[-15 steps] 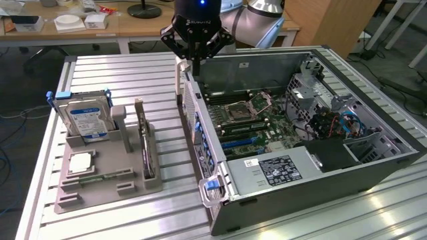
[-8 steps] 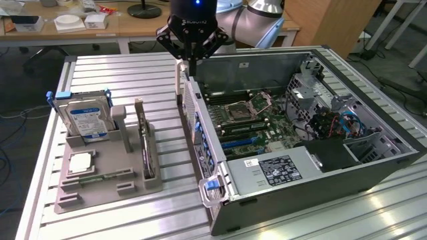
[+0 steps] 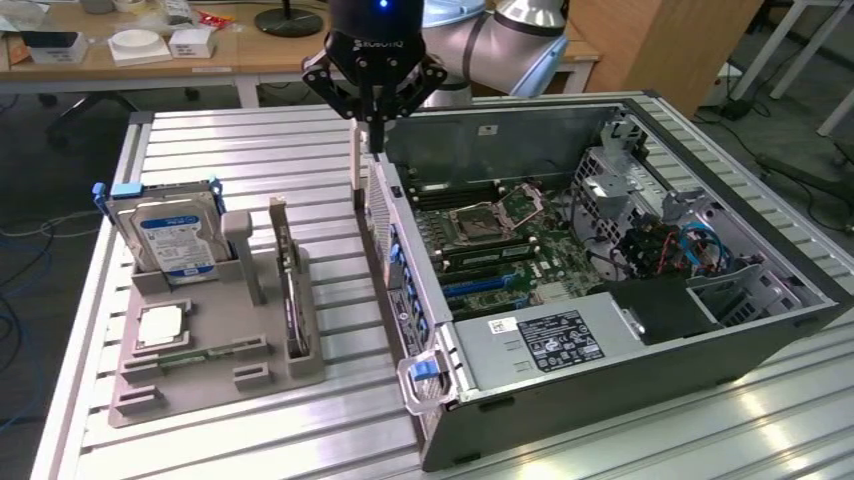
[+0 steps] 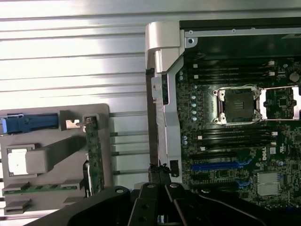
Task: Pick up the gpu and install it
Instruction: 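Reach for the gpu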
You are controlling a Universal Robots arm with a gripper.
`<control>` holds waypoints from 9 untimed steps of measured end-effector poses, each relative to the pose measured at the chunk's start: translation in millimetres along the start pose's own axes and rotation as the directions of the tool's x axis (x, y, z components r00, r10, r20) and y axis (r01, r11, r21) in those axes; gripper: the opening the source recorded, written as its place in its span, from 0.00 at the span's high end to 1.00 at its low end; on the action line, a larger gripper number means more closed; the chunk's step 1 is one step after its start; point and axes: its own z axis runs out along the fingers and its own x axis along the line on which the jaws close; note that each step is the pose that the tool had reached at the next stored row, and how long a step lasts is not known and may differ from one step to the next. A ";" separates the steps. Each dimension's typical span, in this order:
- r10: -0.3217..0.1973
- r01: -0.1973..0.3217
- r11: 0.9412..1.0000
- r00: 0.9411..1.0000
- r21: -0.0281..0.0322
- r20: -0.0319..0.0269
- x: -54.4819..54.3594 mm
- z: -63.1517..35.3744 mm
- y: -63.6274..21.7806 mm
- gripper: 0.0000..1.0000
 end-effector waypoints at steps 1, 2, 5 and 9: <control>0.000 0.000 1.000 1.000 0.000 0.000 1.0 0.0 -0.1 0.90; 0.000 0.000 1.000 1.000 0.000 0.000 2.0 0.0 -0.1 0.90; 0.000 0.000 1.000 1.000 0.000 0.000 5.2 -0.1 -0.4 0.90; 0.000 0.000 1.000 1.000 0.000 0.000 9.4 -0.2 -0.7 0.90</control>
